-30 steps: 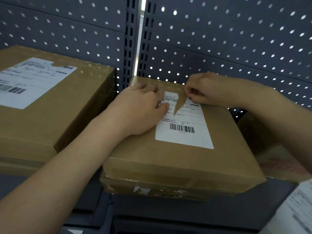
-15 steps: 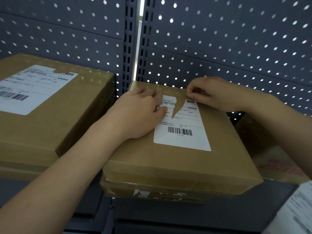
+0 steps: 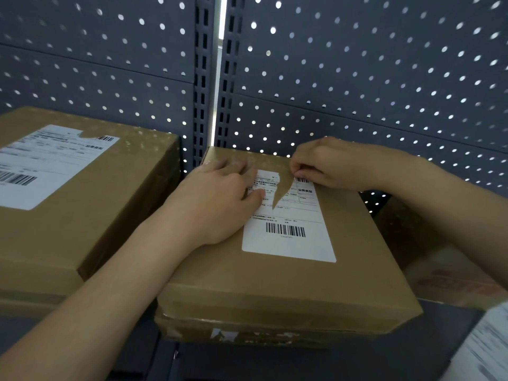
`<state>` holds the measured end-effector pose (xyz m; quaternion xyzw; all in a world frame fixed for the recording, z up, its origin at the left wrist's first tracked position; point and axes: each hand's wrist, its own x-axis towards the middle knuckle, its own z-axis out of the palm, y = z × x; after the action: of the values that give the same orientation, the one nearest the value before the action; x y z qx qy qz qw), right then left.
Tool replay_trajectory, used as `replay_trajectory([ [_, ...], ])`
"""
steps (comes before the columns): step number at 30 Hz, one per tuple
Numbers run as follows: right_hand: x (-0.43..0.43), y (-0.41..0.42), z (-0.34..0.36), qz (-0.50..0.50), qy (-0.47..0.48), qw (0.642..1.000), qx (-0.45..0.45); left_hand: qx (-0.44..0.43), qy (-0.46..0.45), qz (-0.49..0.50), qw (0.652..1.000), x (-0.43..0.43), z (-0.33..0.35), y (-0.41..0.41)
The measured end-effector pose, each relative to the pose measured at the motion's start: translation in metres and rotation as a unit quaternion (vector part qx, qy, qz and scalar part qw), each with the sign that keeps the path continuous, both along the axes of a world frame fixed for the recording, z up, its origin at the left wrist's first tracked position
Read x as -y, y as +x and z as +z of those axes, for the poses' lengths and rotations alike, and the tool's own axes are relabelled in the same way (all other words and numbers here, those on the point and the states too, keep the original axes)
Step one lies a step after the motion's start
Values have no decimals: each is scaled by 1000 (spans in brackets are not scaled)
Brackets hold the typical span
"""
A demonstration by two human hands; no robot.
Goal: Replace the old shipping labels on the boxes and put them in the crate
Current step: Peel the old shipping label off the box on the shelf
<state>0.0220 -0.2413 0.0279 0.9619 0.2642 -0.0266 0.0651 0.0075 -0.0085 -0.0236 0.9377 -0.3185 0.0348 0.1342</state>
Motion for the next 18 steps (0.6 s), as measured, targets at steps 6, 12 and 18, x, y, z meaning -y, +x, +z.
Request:
replay_trajectory([
  [6,-5,1,0,-11,-25,999,-31,2,4,4,1000,0,1,-2],
  [12,-2,-1,2,-47,25,996,-76,0,4,6,1000,1,2,-3],
  [18,12,-9,0,-86,157,983,-35,-4,1,6,1000,-1,2,-2],
])
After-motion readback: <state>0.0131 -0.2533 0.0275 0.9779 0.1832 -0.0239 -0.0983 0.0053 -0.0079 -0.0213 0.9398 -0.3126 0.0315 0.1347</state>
